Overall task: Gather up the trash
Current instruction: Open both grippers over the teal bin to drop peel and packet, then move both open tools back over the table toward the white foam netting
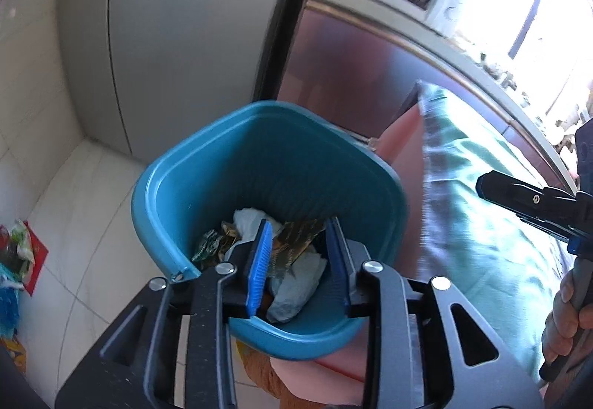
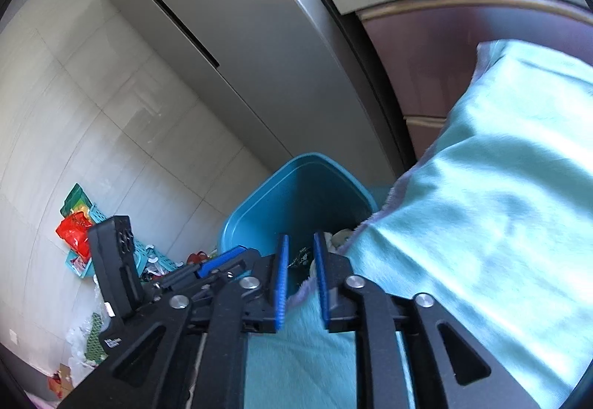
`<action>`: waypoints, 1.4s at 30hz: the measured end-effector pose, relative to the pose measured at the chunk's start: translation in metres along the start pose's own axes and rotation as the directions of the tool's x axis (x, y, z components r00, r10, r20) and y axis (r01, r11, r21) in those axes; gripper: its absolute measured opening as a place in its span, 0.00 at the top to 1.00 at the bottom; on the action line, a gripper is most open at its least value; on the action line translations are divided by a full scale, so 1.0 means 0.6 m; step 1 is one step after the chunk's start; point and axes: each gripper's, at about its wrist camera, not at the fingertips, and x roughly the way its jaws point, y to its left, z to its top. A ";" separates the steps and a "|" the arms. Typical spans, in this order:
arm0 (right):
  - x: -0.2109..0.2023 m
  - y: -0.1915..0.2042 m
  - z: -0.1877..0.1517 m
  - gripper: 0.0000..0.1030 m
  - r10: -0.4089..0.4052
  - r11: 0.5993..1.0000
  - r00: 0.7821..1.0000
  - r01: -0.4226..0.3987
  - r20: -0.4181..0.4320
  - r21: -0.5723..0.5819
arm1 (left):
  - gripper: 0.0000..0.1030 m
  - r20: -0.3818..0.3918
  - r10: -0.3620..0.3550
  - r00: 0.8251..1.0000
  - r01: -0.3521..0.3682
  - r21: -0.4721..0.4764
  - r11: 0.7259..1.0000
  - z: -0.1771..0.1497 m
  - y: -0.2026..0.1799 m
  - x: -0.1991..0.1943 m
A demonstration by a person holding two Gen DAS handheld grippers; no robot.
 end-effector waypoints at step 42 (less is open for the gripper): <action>-0.437 -0.310 -0.196 0.38 -0.660 0.742 0.738 0.613 0.137 0.271 | 0.46 -0.157 -0.392 0.907 0.417 0.471 0.777 -0.090 -0.527 -0.032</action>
